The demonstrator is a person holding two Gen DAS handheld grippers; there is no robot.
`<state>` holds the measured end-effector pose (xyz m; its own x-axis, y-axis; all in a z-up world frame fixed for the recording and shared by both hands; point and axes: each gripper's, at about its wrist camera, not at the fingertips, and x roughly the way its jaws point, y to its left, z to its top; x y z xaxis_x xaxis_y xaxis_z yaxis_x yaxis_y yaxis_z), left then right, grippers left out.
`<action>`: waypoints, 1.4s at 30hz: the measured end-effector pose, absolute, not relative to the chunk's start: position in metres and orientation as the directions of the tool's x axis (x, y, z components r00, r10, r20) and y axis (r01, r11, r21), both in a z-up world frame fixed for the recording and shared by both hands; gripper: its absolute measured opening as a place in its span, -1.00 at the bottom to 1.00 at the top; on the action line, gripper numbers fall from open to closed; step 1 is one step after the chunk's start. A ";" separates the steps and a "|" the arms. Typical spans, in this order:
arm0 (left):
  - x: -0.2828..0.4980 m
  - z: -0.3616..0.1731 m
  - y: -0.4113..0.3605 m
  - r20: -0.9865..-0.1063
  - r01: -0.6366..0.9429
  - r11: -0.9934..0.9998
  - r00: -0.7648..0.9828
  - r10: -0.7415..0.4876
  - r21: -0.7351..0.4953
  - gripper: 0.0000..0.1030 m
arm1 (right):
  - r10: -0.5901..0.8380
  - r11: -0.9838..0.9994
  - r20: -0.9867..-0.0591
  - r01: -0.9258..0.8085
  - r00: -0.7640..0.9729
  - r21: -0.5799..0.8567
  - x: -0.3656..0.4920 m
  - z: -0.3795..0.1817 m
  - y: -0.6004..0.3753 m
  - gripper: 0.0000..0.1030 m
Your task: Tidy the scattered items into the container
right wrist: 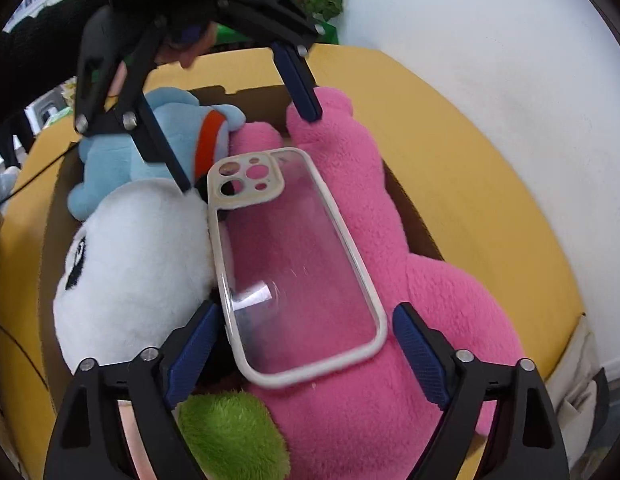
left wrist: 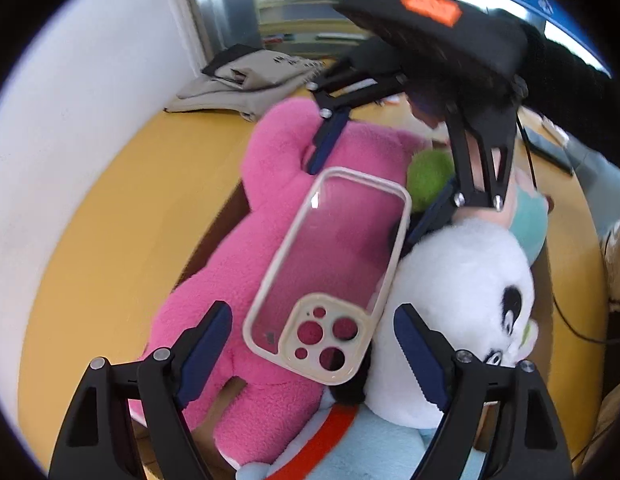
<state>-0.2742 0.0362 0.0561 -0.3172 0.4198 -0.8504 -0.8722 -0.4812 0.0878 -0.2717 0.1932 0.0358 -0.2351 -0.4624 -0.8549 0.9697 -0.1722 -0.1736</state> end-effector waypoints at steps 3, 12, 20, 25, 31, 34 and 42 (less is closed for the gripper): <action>-0.267 0.074 0.026 -0.823 -0.831 -0.545 -0.385 0.418 0.112 0.63 | -0.469 -0.225 -0.838 0.955 -0.278 -0.192 -0.260 0.049 0.203 0.86; -0.174 0.118 -0.010 -0.651 -0.571 -0.809 -0.670 0.358 0.143 0.64 | -0.468 -0.632 -0.674 0.750 -0.571 -0.196 -0.199 0.105 0.263 0.99; -0.071 0.075 -0.026 -0.669 -0.130 -0.992 -0.737 0.097 -0.001 0.63 | -0.440 -0.854 -0.604 0.518 -0.664 0.052 -0.085 0.064 0.273 0.99; -0.017 0.057 -0.019 -0.660 0.031 -0.999 -0.751 -0.002 -0.033 0.63 | -0.372 -0.908 -0.633 0.409 -0.680 0.094 -0.031 0.037 0.259 0.99; 0.020 0.058 -0.013 -0.644 0.085 -0.995 -0.765 -0.030 -0.054 0.63 | -0.316 -0.927 -0.667 0.370 -0.675 0.065 -0.005 0.024 0.248 0.99; 0.025 0.058 -0.010 -0.648 0.084 -0.995 -0.761 -0.026 -0.059 0.63 | -0.293 -0.934 -0.668 0.355 -0.683 0.047 -0.002 0.025 0.239 0.99; 0.028 0.049 -0.005 -0.659 0.089 -0.995 -0.751 -0.035 -0.048 0.63 | -0.265 -0.939 -0.666 0.343 -0.697 0.015 0.001 0.027 0.234 0.99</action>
<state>0.0279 -0.0051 0.0486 -0.7510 -0.0355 -0.6593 0.0892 -0.9949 -0.0480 0.0007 0.2336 0.0268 -0.6969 -0.2654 -0.6663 0.3433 -0.9391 0.0150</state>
